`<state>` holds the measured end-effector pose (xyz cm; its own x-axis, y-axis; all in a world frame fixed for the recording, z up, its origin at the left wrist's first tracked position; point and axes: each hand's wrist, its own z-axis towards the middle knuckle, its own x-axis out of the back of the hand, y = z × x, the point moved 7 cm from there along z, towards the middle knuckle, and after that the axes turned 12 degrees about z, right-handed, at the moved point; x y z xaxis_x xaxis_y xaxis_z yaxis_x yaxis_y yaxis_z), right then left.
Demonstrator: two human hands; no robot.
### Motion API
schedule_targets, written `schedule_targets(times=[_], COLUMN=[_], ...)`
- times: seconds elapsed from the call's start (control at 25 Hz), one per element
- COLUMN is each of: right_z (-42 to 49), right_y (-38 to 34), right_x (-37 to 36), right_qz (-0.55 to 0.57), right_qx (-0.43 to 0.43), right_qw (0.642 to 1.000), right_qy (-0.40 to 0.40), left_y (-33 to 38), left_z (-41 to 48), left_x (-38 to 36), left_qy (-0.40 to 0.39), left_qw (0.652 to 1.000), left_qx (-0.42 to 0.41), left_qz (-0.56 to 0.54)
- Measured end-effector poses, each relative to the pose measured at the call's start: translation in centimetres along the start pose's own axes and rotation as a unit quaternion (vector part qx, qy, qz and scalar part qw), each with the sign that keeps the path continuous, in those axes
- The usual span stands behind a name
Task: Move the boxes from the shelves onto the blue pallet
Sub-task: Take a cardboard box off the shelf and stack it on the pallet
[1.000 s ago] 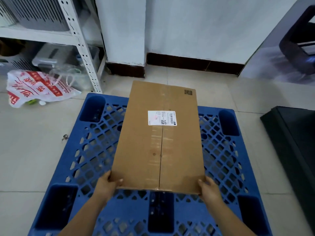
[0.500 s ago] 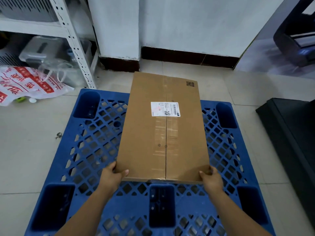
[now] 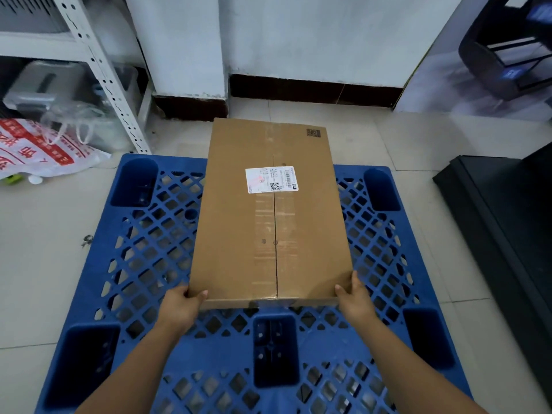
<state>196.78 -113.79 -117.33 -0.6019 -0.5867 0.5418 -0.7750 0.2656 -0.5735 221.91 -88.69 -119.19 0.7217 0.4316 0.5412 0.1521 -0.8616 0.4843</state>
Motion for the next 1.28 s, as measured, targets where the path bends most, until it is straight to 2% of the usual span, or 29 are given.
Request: schedule_targets(times=[0.16, 0.36, 0.48, 0.6, 0.76, 0.92, 1.04, 1.2, 1.28], right_z=[-4.7, -13.5, -22.5, -30.9, -48.3, -64.7, -76.4, -93.9, -102.2], right_y=[-5.8, -17.8, -23.8, -28.0, -30.3, -27.3, -21.2, -5.6, 2.8], right_x=[3.0, 9.8, 15.7, 22.3, 36.8, 51.6, 63.6, 80.5, 86.8], right_qz=[-0.068, -0.137, -0.203, -0.253, -0.276, -0.313, -0.331, -0.316, -0.279], right_qx=[0.054, 0.157, 0.231, 0.284, 0.357, 0.352, 0.324, 0.209, 0.142], right_qw=[0.995, 0.977, 0.949, 0.924, 0.89, 0.87, 0.856, 0.846, 0.84], right_qy=[-0.043, -0.053, -0.066, -0.035, 0.066, 0.148, 0.228, 0.376, 0.443], left_y=[4.0, 16.6, 22.7, 26.5, 32.1, 38.4, 43.0, 44.6, 43.4], left_z=[-4.5, -15.4, -26.0, -35.6, -56.4, -78.0, -93.3, -116.8, -127.0], left_x=[4.5, 13.5, 19.0, 22.8, 26.8, 26.1, 20.3, 7.6, 2.4], left_qy=[0.007, 0.075, 0.111, 0.135, 0.181, 0.211, 0.187, 0.088, 0.046], left_qw=[0.988, 0.965, 0.94, 0.917, 0.858, 0.78, 0.697, 0.585, 0.543], left_qx=[-0.031, -0.182, -0.253, -0.311, -0.418, -0.55, -0.661, -0.783, -0.821], left_qz=[0.151, 0.173, 0.199, 0.21, 0.239, 0.213, 0.205, 0.191, 0.17])
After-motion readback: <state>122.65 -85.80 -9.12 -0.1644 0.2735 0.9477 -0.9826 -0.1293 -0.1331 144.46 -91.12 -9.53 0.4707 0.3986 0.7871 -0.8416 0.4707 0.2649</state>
